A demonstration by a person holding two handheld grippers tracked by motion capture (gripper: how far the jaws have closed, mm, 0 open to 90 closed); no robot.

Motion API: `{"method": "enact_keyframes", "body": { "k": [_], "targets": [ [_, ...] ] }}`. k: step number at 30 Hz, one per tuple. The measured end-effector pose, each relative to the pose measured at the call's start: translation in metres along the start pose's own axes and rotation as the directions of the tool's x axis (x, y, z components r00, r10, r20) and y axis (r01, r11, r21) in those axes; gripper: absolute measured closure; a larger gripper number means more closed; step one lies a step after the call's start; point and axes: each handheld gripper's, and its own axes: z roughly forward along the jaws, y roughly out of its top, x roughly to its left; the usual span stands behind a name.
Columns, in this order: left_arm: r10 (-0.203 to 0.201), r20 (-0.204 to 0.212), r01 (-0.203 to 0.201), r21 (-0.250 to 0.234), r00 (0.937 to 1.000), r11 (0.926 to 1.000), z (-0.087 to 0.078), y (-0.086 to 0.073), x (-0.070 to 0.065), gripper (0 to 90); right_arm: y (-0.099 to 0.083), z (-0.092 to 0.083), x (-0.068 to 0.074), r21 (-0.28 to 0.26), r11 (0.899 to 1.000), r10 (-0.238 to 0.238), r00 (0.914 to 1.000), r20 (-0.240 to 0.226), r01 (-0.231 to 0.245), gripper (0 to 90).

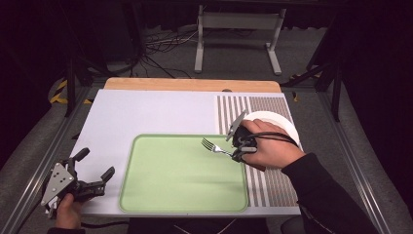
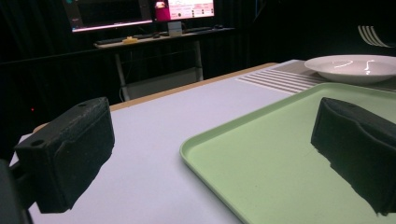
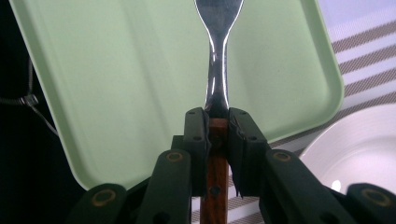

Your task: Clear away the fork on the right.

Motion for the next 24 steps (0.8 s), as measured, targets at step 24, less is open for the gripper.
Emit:
{"method": "enact_keyframes", "body": {
  "k": [24],
  "targets": [
    [-0.008,-0.003,0.007,-0.006,1.0000,1.0000,0.000,0.000,0.000,0.0,0.008,0.013,0.015,-0.048,0.901,0.430,0.9024,-0.019,-0.431,78.0]
  ]
}}
